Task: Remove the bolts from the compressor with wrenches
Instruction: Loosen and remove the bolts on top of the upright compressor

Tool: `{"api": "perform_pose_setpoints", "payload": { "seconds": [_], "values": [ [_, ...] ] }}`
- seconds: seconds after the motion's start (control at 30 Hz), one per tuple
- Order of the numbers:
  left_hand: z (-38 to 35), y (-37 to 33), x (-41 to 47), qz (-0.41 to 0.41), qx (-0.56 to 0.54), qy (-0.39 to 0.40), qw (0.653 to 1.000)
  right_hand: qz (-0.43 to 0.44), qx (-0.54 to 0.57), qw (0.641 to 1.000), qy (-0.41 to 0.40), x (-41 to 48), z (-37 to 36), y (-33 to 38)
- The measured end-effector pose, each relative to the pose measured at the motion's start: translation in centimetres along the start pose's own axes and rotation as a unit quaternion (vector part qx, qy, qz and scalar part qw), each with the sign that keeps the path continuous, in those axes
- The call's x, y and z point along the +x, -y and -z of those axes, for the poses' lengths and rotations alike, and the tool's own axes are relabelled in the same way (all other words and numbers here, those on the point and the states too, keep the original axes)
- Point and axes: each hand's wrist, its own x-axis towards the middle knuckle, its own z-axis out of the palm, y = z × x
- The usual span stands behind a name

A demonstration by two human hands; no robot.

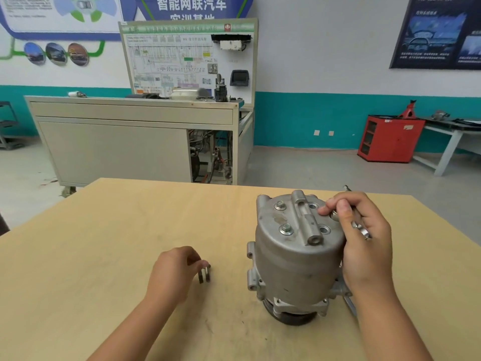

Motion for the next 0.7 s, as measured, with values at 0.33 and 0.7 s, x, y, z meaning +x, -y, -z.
{"api": "perform_pose_setpoints", "payload": {
  "seconds": [0.33, 0.7],
  "values": [
    [-1.6, 1.4, 0.9, 0.002, 0.016, -0.004, 1.000, -0.004, 0.008, 1.000, 0.001, 0.1, 0.2, -0.5],
    [2.4, -8.5, -1.6, -0.241, -0.287, 0.079, 0.924, -0.009, 0.109, 0.994, -0.017, 0.1, 0.1, -0.6]
  ]
}}
